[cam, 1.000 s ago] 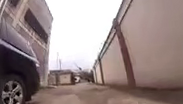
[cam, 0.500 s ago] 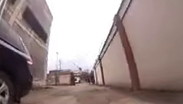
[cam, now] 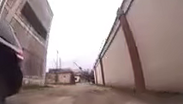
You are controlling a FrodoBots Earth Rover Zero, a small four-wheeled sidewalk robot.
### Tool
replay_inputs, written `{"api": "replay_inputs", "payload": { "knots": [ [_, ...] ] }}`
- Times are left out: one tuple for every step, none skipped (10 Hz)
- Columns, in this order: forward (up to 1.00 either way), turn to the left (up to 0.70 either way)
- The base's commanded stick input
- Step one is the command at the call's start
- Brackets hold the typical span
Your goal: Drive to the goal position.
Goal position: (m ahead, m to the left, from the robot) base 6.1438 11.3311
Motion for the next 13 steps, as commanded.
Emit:
{"api": "replay_inputs", "payload": {
  "knots": [
    [0.84, 0.03],
    [0.84, 0.03],
    [0.84, 0.03],
    [0.84, 0.03],
    [0.84, 0.03],
    [0.84, 0.03],
    [0.84, 0.03],
    [0.84, 0.03],
    [0.84, 0.03],
    [0.84, 0.03],
    [0.84, 0.03],
    [0.84, 0.03],
    [0.84, 0.03]
  ]
}}
